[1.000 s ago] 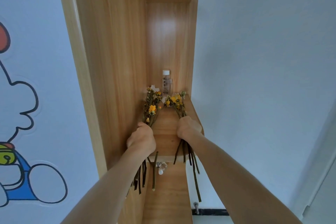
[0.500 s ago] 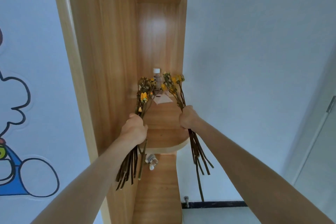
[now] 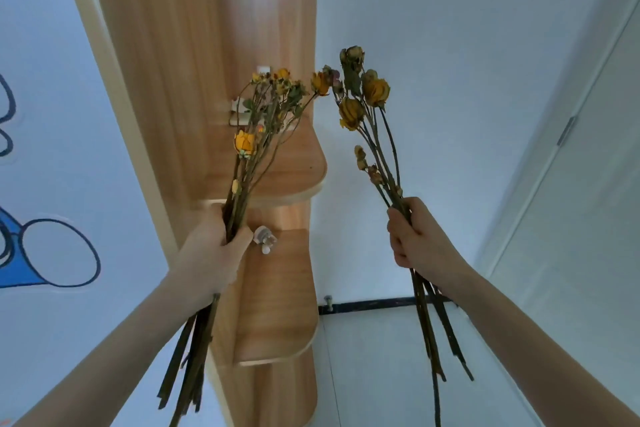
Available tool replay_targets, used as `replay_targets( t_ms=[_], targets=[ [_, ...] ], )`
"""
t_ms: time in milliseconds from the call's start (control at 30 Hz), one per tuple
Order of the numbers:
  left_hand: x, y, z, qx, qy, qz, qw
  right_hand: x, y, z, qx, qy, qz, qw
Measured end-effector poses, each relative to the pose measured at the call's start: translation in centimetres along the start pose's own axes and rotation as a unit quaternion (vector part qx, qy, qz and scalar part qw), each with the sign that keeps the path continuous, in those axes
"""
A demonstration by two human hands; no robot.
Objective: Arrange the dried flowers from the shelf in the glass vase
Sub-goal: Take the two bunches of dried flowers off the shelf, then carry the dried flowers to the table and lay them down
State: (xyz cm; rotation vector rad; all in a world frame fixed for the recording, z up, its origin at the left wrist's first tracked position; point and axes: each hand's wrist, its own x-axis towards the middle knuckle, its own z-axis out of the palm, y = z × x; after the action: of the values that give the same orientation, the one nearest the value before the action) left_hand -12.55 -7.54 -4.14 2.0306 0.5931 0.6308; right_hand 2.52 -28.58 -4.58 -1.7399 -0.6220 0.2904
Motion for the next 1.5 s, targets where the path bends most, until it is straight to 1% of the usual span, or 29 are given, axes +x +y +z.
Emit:
replay_targets(
  t_ms=[100, 200, 300, 400, 467, 633, 800, 933, 1033, 1167, 1300, 1500],
  targets=[
    [-5.0, -1.9, 0.4, -0.010, -0.045, 0.013, 0.999, -5.0, 3.0, -0.6, 0.014, -0.007, 0.018, 1.000],
    [-9.4, -4.4, 0.7, -0.001, -0.079, 0.001, 0.997, -9.4, 5.8, -0.7, 0.018, -0.016, 0.046, 0.999],
    [-13.4, -7.2, 0.8, -0.001, -0.110, -0.044, 0.993, -13.4, 8.6, -0.6, 0.009, -0.013, 0.077, 0.997],
    [-16.9, -10.1, 1.2, -0.003, -0.133, -0.085, 0.987, -17.0, 11.5, -0.4, 0.005, -0.008, 0.128, 0.992],
    [-18.7, -12.3, 1.6, 0.010, -0.142, -0.100, 0.985, -19.1, 13.6, -0.1, -0.019, -0.007, 0.154, 0.988],
    [-21.6, -17.9, 3.3, 0.043, -0.176, -0.135, 0.974, -23.0, 18.2, 1.1, -0.115, -0.027, 0.187, 0.975],
    [-23.7, -22.0, 4.7, 0.076, -0.177, -0.149, 0.970, -25.9, 21.6, 1.6, -0.154, -0.046, 0.251, 0.954],
    [-24.8, -25.2, 4.5, 0.079, -0.189, -0.235, 0.950, -28.0, 23.5, 1.5, -0.144, -0.022, 0.336, 0.930],
    [-25.1, -27.1, 4.0, 0.080, -0.194, -0.274, 0.939, -29.4, 24.5, 1.6, -0.125, -0.003, 0.383, 0.915],
    [-25.0, -28.1, 4.4, 0.085, -0.221, -0.288, 0.928, -30.7, 25.3, 2.5, -0.132, -0.006, 0.407, 0.904],
    [-24.4, -28.1, 5.7, 0.090, -0.267, -0.281, 0.918, -31.7, 25.9, 3.6, -0.122, 0.004, 0.431, 0.894],
    [-22.8, -27.4, 8.6, 0.102, -0.345, -0.257, 0.897, -34.6, 26.3, 4.3, -0.102, 0.052, 0.469, 0.876]
  ],
)
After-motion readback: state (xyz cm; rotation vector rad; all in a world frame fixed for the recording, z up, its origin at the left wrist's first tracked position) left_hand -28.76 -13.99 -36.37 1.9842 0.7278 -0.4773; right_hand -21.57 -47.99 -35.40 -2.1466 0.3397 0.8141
